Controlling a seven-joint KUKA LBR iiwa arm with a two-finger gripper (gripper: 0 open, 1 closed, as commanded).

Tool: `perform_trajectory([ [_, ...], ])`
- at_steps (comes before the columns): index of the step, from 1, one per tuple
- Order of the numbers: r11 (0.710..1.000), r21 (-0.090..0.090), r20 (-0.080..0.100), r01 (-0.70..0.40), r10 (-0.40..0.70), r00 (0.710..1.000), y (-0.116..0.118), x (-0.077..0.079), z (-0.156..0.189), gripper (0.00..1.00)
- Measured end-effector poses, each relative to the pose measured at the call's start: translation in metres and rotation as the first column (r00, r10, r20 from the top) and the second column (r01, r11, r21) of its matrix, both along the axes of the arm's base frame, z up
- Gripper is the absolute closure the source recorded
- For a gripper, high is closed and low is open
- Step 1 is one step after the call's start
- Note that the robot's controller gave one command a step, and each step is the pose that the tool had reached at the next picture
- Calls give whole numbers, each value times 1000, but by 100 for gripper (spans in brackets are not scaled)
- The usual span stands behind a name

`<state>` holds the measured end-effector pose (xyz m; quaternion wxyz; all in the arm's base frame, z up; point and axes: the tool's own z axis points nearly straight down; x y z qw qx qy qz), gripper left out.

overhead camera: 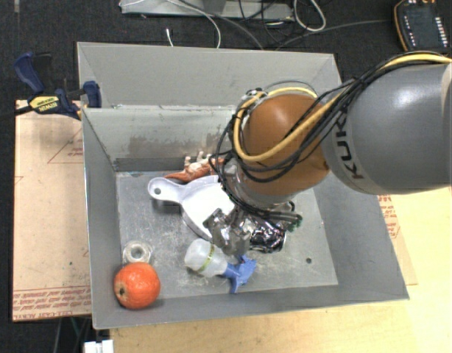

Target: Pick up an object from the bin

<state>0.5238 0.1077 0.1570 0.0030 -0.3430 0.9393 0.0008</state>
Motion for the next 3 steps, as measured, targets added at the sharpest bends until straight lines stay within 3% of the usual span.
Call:
perform_trajectory([
  [1,999,-4,-8,36,-36,999,-5,2,-27,100],
  [2,986,0,-3,169,-169,986,-17,7,-42,100],
  [3,999,4,2,-46,46,999,-7,53,-36,100],
])
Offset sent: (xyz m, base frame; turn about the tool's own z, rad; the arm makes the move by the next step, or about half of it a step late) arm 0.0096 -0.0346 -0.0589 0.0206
